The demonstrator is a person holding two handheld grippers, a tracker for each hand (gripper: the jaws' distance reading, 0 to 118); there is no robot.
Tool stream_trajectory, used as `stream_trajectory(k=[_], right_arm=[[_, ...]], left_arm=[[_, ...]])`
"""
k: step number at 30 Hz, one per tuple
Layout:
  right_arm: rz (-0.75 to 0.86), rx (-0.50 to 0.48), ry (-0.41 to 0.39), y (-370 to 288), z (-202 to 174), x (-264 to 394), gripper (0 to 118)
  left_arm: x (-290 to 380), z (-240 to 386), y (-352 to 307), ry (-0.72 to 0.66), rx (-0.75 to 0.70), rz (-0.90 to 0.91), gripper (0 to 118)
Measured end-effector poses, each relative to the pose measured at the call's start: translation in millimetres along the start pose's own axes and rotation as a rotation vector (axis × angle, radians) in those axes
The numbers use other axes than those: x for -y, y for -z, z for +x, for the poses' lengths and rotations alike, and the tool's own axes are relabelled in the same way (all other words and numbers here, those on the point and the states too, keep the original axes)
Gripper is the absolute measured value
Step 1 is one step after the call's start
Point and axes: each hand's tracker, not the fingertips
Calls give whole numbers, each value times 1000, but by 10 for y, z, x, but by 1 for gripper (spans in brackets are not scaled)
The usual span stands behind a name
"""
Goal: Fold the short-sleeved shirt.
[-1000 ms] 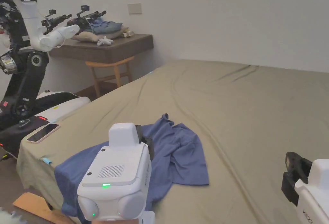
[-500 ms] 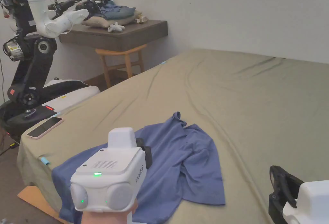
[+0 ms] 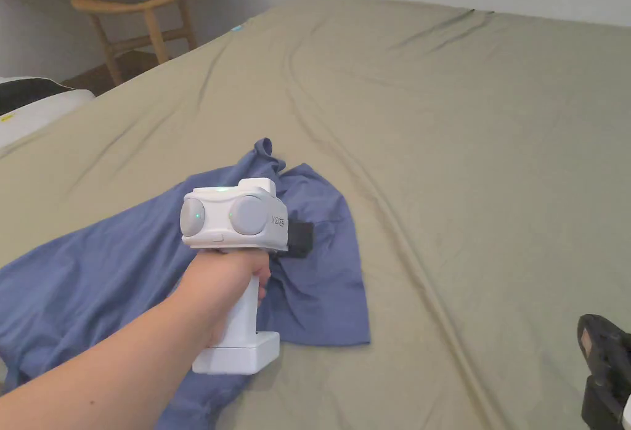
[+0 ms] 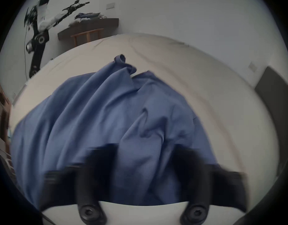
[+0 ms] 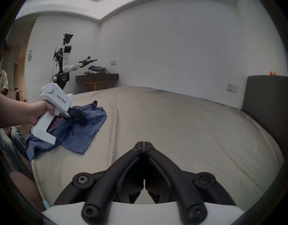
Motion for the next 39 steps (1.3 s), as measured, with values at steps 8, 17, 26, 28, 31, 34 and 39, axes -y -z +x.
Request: stream_trajectory(k=[8,17,26,28,31,34,39], right_arm=[[-22,13,47,-148,150,8,0],[13,34,-1,-923,730,-371,0],[100,265,-29,-2306,1512,-430,0],[102,320,-12,-2556,1639,-368,0],[82,394,-1,-2908,1814,-219,0],[46,461,29,-3186,1966,-48,0],[-7,539,47,-3521,2112,193,0]], left_arm=[[23,-68,-412,-1,-4,155,4],[-564,857,-1987,145,153,452,4],[-460,3120,-3161,310,581,575,4],[-344,3687,-3278,335,673,564,4],[0,4527,-3311,401,792,479,4],[484,5234,-3073,504,823,373,4],[1455,5997,-2266,668,771,101,4]])
